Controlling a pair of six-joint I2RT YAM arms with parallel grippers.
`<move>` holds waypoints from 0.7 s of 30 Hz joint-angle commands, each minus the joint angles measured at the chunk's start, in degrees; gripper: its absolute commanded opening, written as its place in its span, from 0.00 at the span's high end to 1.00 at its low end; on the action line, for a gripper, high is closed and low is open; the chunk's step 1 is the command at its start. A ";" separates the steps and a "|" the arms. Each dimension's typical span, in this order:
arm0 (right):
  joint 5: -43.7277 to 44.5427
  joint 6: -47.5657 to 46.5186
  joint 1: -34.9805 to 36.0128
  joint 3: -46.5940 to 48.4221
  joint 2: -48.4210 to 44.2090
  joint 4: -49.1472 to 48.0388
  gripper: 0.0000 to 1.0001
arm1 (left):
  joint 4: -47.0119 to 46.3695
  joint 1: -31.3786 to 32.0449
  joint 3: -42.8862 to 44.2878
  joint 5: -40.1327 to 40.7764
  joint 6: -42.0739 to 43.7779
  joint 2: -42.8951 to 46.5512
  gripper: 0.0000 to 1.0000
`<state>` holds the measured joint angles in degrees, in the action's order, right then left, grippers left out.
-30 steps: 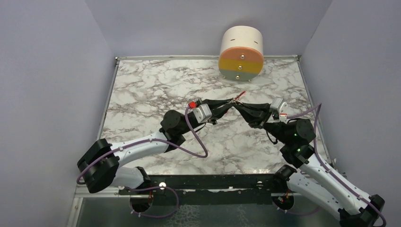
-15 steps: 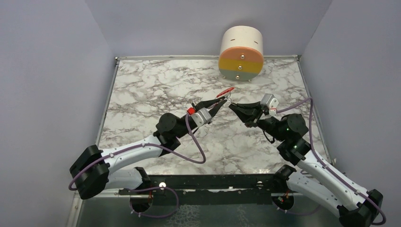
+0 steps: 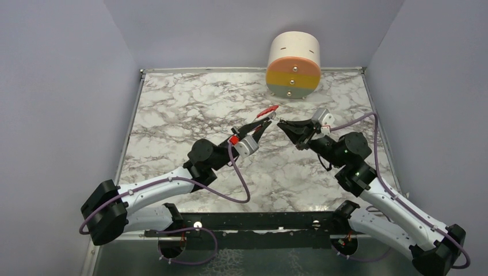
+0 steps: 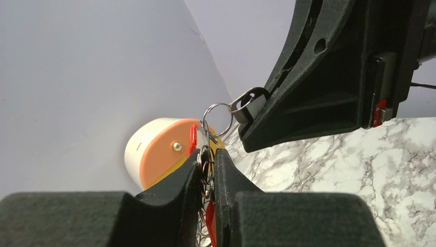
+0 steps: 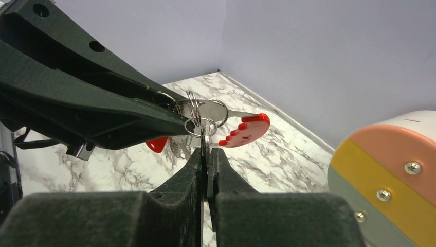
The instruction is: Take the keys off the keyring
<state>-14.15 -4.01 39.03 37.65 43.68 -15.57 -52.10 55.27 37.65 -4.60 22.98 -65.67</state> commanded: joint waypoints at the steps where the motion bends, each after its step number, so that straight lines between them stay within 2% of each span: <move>1: 2.55 -1.15 0.03 3.21 0.96 1.35 0.98 | -1.96 0.13 -0.12 3.86 2.58 1.75 1.00; 11: 3.96 -2.22 0.04 5.68 3.26 3.62 0.98 | 0.88 0.96 -0.04 3.16 5.08 2.38 1.00; 21: 7.79 -4.07 0.07 13.72 9.88 14.37 0.98 | 11.77 2.26 3.82 7.83 12.24 2.26 1.00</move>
<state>-10.41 -6.63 39.07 47.48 51.40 -6.52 -45.34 56.95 38.26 -1.54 30.52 -64.58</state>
